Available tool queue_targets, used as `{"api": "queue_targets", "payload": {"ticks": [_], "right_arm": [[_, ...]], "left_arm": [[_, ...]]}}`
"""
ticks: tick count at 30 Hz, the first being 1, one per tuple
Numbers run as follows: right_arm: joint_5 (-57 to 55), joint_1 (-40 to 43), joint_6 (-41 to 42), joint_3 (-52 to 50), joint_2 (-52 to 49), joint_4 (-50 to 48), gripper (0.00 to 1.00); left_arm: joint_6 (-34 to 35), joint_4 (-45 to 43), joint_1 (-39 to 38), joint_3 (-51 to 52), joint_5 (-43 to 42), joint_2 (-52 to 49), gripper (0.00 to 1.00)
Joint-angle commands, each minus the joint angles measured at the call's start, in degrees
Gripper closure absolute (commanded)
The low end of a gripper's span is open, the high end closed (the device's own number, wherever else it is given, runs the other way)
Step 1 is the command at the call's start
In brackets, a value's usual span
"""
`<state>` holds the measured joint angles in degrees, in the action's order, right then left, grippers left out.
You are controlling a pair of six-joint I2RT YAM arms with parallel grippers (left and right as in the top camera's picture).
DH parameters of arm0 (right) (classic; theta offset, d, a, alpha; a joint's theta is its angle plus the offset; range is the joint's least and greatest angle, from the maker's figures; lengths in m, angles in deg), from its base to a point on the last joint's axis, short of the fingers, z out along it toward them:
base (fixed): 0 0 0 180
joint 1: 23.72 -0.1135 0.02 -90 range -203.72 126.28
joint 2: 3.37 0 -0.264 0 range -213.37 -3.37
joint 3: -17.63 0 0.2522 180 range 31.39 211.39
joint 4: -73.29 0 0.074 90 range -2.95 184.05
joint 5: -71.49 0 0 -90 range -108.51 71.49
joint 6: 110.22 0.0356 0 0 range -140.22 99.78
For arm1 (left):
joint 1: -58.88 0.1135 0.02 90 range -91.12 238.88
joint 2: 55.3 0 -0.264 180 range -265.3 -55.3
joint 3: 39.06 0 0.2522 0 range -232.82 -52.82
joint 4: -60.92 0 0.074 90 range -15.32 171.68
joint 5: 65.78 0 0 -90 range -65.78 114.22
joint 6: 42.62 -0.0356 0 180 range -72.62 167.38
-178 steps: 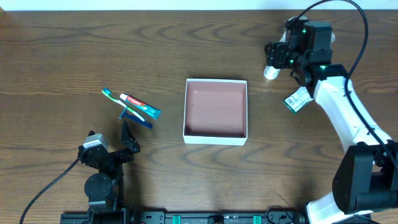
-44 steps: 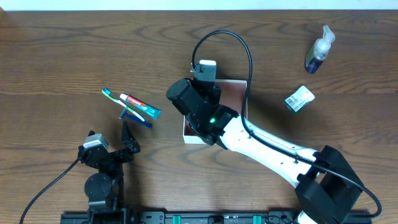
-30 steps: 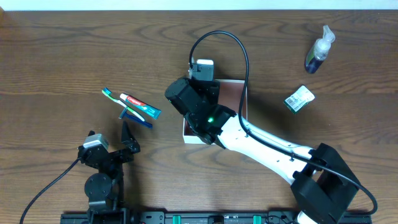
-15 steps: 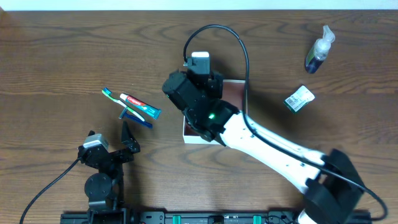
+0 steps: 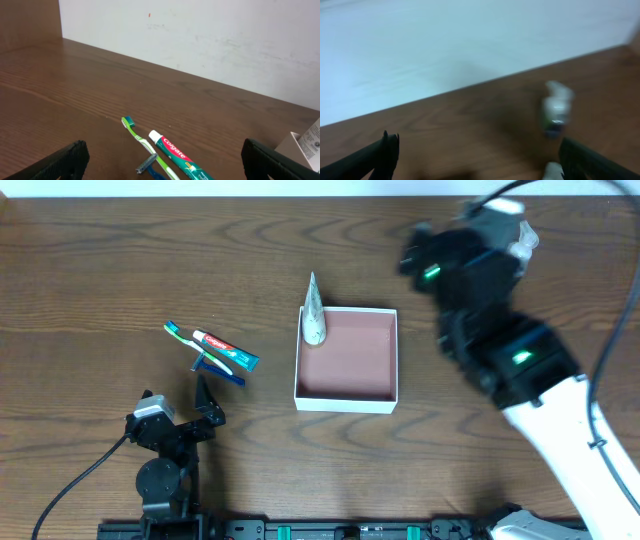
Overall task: Pack container
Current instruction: 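Release the tube and move the right gripper to the soap bottle, then grasp the blue foaming soap bottle with the right gripper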
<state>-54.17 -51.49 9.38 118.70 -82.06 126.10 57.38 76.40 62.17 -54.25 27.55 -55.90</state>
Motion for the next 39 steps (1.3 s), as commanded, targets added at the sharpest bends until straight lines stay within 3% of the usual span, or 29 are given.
{"api": "queue_targets", "payload": {"ticks": [1,8,14,20,39], "right_arm": [[8.2,7.6,-6.4,0.0,-1.0,0.8,0.01],[21.6,23.3,-16.5,0.0,-3.7,-1.1,0.01],[29.1,30.8,-26.1,0.0,-8.3,-3.4,0.01],[30.3,34.4,-31.0,0.0,-15.5,-6.0,0.01],[40.6,41.9,-33.6,0.0,-28.5,-15.1,0.01]], "left_arm": [[-1.2,2.1,0.2,1.2,0.5,0.3,0.02],[-1.2,2.1,0.2,1.2,0.5,0.3,0.02],[-1.2,2.1,0.2,1.2,0.5,0.3,0.02],[-1.2,2.1,0.2,1.2,0.5,0.3,0.02],[-1.2,2.1,0.2,1.2,0.5,0.3,0.02]]}}
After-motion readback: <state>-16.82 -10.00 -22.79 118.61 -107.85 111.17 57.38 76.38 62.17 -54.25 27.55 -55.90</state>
